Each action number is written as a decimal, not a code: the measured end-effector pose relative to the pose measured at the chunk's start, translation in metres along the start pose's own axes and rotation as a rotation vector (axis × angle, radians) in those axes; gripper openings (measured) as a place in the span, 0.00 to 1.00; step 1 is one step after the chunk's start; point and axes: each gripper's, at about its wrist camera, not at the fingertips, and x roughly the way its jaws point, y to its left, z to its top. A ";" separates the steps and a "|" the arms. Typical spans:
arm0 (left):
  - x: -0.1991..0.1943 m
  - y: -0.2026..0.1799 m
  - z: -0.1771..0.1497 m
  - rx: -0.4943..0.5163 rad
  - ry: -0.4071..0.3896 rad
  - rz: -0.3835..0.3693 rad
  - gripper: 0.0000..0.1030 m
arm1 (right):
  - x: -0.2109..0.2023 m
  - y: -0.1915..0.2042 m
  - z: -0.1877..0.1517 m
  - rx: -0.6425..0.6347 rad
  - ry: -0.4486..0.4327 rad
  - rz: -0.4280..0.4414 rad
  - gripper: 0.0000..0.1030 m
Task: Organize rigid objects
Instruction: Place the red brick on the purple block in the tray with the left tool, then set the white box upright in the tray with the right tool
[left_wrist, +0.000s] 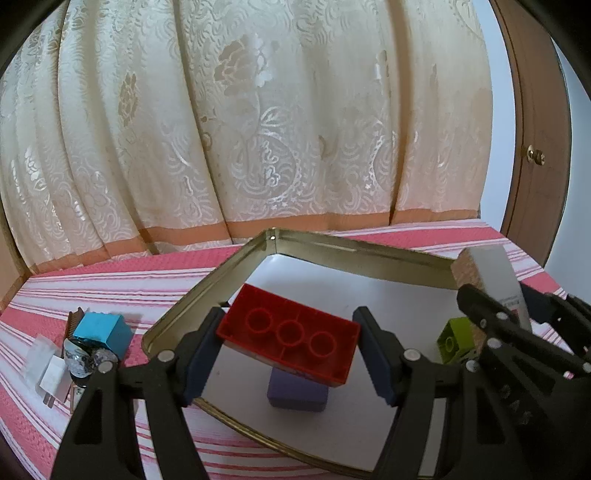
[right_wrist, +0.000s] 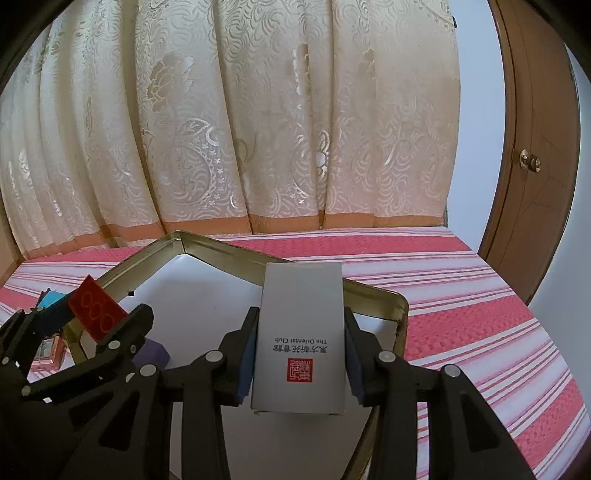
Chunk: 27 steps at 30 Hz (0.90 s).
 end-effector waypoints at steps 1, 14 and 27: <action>0.002 0.000 0.000 0.002 0.008 0.000 0.69 | -0.001 0.000 0.000 0.005 -0.005 0.002 0.43; -0.015 0.006 -0.001 0.014 -0.060 0.008 1.00 | -0.008 -0.025 0.000 0.173 -0.053 0.014 0.82; -0.023 0.032 -0.005 -0.027 -0.086 0.062 1.00 | -0.011 -0.025 -0.002 0.180 -0.078 -0.007 0.82</action>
